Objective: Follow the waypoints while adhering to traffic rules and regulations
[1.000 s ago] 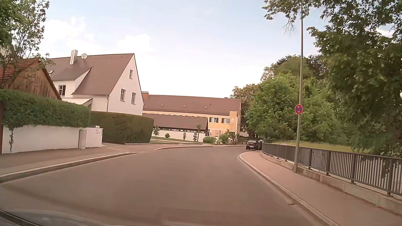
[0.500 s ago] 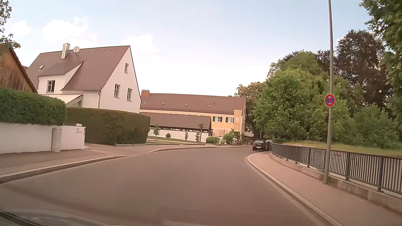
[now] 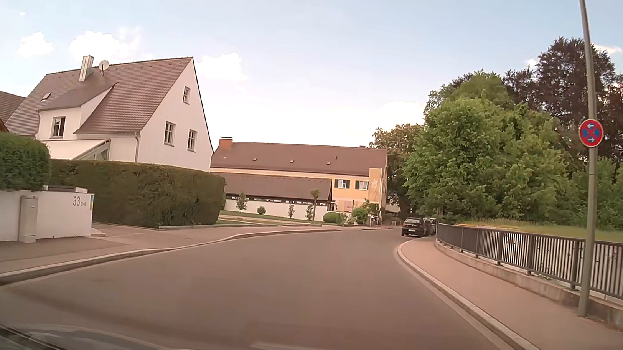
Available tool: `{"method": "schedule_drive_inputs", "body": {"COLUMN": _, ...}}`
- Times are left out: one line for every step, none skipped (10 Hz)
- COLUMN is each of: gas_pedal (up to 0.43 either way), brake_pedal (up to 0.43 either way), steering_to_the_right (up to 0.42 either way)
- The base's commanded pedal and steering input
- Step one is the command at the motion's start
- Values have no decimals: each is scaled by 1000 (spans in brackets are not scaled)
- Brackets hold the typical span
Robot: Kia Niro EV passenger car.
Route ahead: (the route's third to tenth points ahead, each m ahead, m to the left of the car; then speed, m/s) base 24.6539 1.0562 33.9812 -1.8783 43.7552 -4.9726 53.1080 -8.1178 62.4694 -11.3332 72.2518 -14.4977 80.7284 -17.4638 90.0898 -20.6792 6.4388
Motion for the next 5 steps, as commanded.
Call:
{"method": "schedule_drive_inputs", "body": {"gas_pedal": 0, "brake_pedal": 18, "steering_to_the_right": -11}}
{"method": "schedule_drive_inputs", "body": {"gas_pedal": 0, "brake_pedal": 18, "steering_to_the_right": -10}}
{"method": "schedule_drive_inputs", "body": {"gas_pedal": 0, "brake_pedal": 18, "steering_to_the_right": -10}}
{"method": "schedule_drive_inputs", "body": {"gas_pedal": 0, "brake_pedal": 18, "steering_to_the_right": -9}}
{"method": "schedule_drive_inputs", "body": {"gas_pedal": 0, "brake_pedal": 18, "steering_to_the_right": -5}}
